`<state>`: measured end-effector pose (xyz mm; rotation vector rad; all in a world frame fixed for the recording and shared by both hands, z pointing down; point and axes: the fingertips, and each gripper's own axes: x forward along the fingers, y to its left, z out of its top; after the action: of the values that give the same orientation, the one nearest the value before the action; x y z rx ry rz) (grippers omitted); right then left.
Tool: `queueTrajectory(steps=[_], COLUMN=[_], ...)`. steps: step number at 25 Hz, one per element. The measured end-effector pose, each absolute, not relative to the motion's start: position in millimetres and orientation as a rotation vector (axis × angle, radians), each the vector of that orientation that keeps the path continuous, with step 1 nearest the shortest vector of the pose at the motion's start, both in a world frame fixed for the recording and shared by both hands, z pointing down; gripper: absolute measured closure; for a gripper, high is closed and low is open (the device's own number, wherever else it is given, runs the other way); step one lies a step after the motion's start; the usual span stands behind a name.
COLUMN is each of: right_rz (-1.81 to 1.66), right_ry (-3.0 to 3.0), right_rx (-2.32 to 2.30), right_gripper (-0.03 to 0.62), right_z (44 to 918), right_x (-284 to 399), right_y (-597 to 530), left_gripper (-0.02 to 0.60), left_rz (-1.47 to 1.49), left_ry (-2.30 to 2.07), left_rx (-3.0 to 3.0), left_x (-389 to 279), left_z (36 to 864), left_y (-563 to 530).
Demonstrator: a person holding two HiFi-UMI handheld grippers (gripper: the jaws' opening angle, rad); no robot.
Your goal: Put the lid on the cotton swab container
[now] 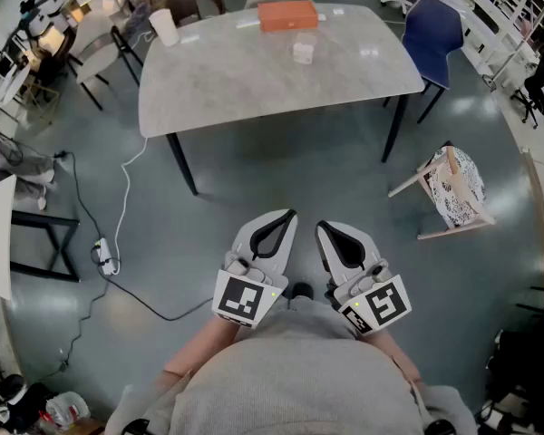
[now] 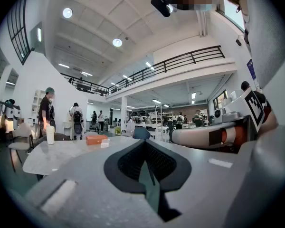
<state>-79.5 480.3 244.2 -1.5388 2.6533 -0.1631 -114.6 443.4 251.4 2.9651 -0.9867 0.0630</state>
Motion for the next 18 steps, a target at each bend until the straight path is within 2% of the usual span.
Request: queueTrajectory(steps=[18], right_rz=[-0.125], right_ry=[2.635], right_rx=[-1.555], right_gripper=[0.594], right_z=[240.6], right_x=[-84.8], right_y=[482.5], left_gripper=[0.583], left_rz=[0.056], left_ry=[-0.975], left_rx=[2.970], left_x=[-121.6], left_z=[252.3], left_y=[444.3])
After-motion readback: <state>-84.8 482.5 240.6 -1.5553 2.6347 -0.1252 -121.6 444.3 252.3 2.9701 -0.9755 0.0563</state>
